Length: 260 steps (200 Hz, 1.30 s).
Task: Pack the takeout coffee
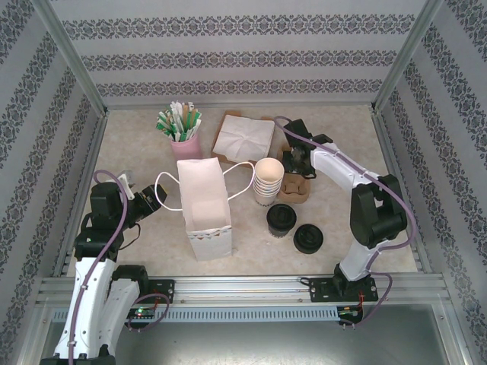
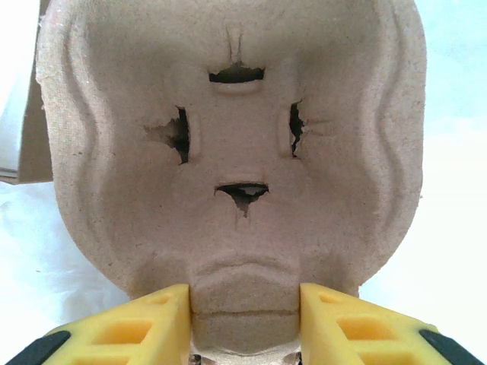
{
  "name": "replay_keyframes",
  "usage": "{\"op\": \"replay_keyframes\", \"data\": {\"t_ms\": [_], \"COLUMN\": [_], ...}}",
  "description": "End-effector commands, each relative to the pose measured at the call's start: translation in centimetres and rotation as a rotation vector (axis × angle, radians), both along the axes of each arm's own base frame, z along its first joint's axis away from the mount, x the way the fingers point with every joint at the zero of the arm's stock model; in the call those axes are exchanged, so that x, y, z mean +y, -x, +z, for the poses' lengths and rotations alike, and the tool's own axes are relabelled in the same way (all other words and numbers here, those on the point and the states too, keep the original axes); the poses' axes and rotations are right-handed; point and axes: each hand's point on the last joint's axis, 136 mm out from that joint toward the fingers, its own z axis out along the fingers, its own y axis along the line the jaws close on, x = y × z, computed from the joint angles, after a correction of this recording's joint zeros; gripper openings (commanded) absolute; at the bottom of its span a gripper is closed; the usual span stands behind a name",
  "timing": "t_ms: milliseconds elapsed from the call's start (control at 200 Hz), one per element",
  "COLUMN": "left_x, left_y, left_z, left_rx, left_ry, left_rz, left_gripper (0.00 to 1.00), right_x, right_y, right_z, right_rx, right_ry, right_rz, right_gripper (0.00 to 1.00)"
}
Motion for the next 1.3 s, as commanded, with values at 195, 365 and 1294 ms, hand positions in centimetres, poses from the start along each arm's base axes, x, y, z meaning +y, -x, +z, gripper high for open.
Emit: {"op": "replay_keyframes", "data": {"t_ms": [195, 365, 1294], "left_x": [-0.1, 0.0, -0.5], "left_y": [0.2, 0.3, 1.5], "left_z": [0.2, 0.1, -7.2], "left_rx": [-0.007, -0.005, 0.253], "left_ry": [0.002, 0.001, 0.057], "left_rz": [-0.009, -0.007, 0.059], "left_gripper": [0.62, 0.62, 0.42], "right_x": [-0.6, -1.4, -1.2], "right_y": [0.2, 0.3, 5.1], "right_z": [2.4, 3.5, 21.4], "right_rx": [-0.038, -0.06, -0.404], "right_ry": [-0.028, -0.036, -0.065], "right_rz": [-0.025, -0.043, 0.07], "right_gripper": [0.4, 0.39, 0.38]}}
